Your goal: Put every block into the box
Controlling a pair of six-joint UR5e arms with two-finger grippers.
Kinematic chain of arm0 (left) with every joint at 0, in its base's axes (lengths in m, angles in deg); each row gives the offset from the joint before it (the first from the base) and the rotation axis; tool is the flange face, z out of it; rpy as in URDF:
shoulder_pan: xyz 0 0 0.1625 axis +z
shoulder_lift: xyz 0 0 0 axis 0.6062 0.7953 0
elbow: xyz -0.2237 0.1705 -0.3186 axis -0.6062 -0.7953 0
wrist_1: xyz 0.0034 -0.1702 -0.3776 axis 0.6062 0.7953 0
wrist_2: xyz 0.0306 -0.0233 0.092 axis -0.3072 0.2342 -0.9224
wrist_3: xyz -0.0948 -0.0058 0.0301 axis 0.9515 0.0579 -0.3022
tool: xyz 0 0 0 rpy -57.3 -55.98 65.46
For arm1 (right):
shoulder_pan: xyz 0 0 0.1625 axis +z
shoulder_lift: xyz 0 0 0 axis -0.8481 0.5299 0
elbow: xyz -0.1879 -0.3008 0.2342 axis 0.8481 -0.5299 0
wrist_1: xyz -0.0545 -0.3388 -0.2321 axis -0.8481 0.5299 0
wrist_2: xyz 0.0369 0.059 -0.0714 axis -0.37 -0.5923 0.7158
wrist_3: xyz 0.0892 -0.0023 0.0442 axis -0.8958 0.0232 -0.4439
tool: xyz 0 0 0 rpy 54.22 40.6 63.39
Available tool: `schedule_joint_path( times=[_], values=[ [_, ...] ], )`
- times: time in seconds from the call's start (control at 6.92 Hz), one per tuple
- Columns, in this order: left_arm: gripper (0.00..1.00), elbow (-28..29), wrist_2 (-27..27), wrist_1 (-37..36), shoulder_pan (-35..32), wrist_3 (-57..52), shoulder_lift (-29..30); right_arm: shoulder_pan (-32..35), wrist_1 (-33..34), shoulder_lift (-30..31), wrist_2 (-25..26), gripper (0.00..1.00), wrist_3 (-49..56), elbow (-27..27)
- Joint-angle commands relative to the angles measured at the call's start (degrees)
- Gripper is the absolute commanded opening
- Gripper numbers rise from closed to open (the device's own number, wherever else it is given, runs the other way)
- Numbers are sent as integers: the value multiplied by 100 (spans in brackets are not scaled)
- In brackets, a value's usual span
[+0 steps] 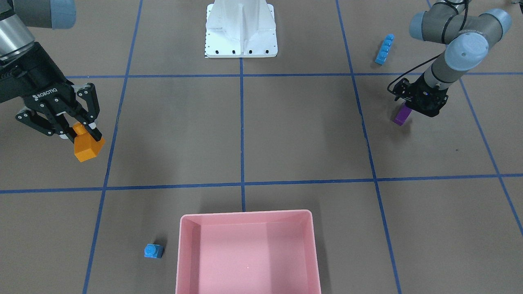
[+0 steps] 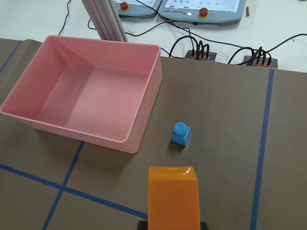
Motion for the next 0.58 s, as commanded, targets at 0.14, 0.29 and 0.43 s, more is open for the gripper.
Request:
schedule_joint_path(
  times=[0.14,0.29,0.43],
  values=[
    [38,168,-62,344,102,191,6,-135,0,-176,81,0,-1,-201],
    [0,107,-62,344,94,200,6,-136,0,-272,89,0,-1,-279],
    [0,45,-54,344,85,243,-20,-136,0,-394,107,0,-1,-402]
  ],
)
